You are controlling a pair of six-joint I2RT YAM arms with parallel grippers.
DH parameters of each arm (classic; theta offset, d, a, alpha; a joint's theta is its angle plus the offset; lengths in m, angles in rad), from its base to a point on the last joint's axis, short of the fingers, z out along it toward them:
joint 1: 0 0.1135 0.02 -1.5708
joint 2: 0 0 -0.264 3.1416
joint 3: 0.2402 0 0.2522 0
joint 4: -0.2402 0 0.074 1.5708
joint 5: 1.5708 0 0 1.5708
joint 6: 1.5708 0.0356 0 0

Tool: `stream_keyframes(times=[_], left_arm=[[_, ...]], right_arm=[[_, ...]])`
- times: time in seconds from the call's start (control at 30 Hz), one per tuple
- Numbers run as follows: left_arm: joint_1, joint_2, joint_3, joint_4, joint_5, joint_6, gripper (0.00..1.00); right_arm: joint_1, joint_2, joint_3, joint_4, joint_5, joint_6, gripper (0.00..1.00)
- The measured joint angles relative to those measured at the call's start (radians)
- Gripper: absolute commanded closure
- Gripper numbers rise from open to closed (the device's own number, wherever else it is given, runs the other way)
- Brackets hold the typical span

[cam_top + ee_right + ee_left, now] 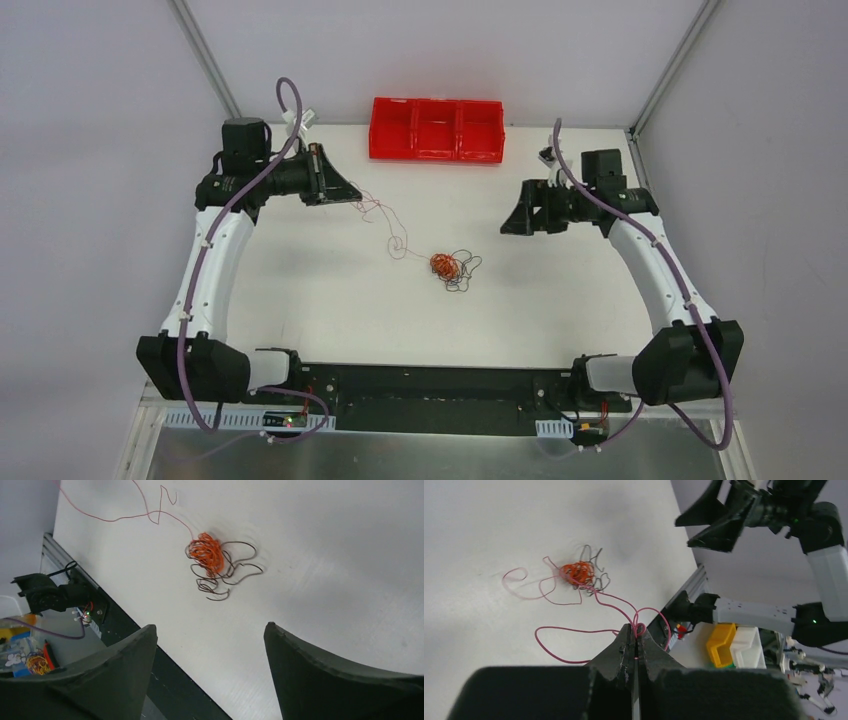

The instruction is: Untangle the cables

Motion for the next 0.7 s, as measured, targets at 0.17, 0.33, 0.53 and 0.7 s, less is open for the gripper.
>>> stream_keyframes(times=[0.17,0.33,0.53,0.7], left_arm=[[-0.07,-0.042,0.0,0.098,0.097,-0.116,1.0],[-0.169,-0.084,0.0,0.14,0.095,-0.173,1.0],[-0.251,-0.066,-0.058,0.249,0.092,-0.297,1.0],[-0.28,0.027,-0.093,0.394,0.113,-0.446,1.0]], right_arm=[[0.151,0.006,0.026,0.123,-0.043,0.087,0.18],[0.26,0.075,0.176,0.228,-0.135,0.21,0.17],[0.344,0.127,0.259,0.303,-0.196,0.279,0.1],[0.444,0.158,0.257,0.311,-0.181,0.247,0.09]])
